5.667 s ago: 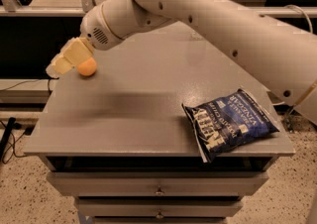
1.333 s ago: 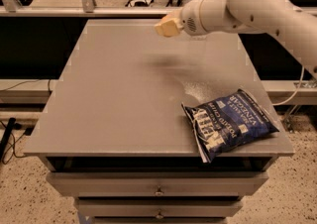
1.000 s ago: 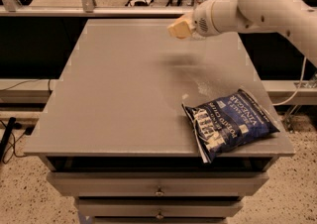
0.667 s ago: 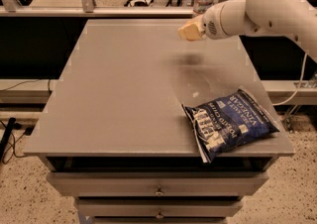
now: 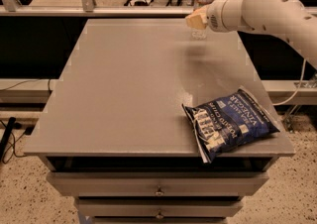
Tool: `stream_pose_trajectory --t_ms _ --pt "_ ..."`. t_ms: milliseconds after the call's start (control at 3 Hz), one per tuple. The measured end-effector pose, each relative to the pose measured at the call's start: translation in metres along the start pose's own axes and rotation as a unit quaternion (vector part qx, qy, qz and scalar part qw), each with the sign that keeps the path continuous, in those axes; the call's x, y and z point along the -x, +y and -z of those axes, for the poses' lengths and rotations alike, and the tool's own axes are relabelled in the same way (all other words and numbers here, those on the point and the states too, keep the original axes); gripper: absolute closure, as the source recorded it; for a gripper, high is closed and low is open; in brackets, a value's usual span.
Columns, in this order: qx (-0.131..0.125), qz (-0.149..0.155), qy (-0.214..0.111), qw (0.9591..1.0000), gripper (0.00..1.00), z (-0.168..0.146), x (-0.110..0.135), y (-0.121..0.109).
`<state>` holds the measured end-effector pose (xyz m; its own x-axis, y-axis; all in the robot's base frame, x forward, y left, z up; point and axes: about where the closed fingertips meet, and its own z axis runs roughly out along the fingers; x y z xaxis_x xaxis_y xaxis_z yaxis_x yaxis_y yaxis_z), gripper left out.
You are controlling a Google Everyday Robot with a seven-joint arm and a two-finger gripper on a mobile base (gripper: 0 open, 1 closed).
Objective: Move orange near water bottle
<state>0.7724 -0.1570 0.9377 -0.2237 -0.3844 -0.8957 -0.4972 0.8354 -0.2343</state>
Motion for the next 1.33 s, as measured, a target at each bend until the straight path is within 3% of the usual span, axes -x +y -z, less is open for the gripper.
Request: stream_pose_trajectory --t_ms 667,1000,1333 --pt "-0.050 -0.016 -0.010 0.9986 1.00 -0.006 -0.020 -0.017" --pt "-0.059 -0.030 -0.012 0.9977 0.84 -0.019 -0.032 -0.022" --pt "-0.067 -0.044 -0.007 0.9967 0.61 -0.025 -0.045 -0.028"
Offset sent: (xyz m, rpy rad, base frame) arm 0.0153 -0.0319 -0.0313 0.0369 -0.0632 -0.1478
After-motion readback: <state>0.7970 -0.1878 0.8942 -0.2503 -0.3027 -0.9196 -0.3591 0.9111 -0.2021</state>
